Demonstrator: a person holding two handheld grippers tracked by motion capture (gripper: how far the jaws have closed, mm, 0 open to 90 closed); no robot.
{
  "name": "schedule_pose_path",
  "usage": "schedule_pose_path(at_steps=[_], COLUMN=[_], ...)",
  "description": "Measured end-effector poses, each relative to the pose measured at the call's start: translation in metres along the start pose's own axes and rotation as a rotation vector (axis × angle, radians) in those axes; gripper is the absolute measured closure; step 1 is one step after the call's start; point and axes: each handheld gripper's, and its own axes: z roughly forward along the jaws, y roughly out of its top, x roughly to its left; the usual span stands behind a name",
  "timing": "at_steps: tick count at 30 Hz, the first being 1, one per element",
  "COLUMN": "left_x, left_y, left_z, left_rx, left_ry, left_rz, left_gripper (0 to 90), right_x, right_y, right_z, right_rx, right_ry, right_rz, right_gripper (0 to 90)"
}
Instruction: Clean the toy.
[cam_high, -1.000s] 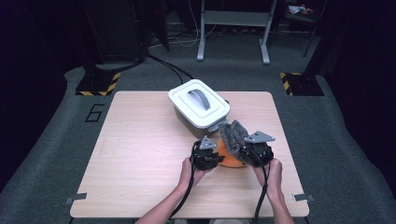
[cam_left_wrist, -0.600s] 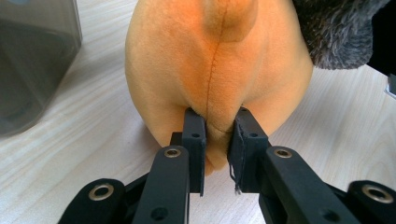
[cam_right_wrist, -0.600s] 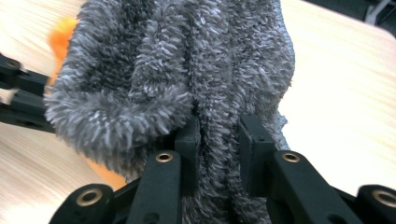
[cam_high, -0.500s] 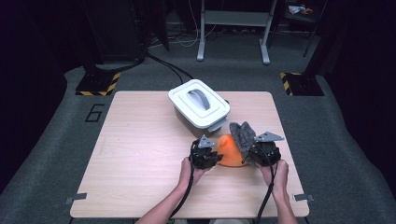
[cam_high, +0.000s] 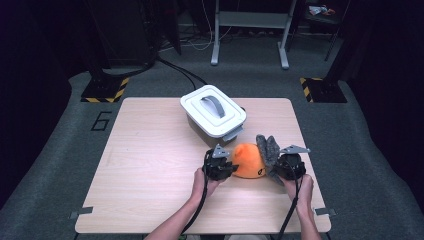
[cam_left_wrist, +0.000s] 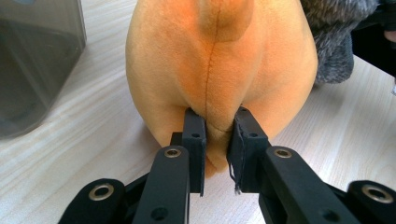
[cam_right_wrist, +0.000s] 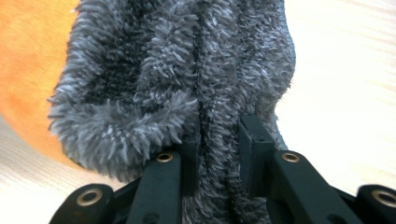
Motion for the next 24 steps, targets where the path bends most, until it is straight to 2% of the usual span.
schedule_pose_path(at_steps=[7,12,15,17,18,19,24], left_x=[-0.002,-0.003,-0.006,-0.007,-0.008,-0.008,-0.011], left_y=[0.001,0.002,0.003,0.004,0.005,0.005,0.006], left_z=[-0.001,-0.004,-0.004,-0.004,-0.004,-0.004,-0.004], left_rx=[-0.007,-0.011,-0.008,-0.011,-0.009,-0.009,-0.005], left_ry=[0.007,0.015,0.016,0.018,0.015,0.015,0.025], left_rz=[0.004,0.012,0.024,0.028,0.035,0.035,0.052], left_gripper=[77.5,77.5,77.5,77.5,77.4,77.5,77.4], right_x=[-0.004,-0.003,0.006,0.016,0.027,0.027,0.051], right_y=[-0.001,0.009,0.018,0.025,0.033,0.033,0.043], right_z=[0.001,-0.018,-0.028,-0.034,-0.039,-0.039,-0.038], right_rx=[0.018,-0.041,-0.070,-0.087,-0.105,-0.105,-0.107], right_ry=[0.000,0.015,0.017,0.020,0.032,0.032,0.045], right_rz=[0.014,0.000,-0.037,-0.067,-0.105,-0.105,-0.171], right_gripper=[72.0,71.9,71.9,71.8,71.8,71.8,71.6])
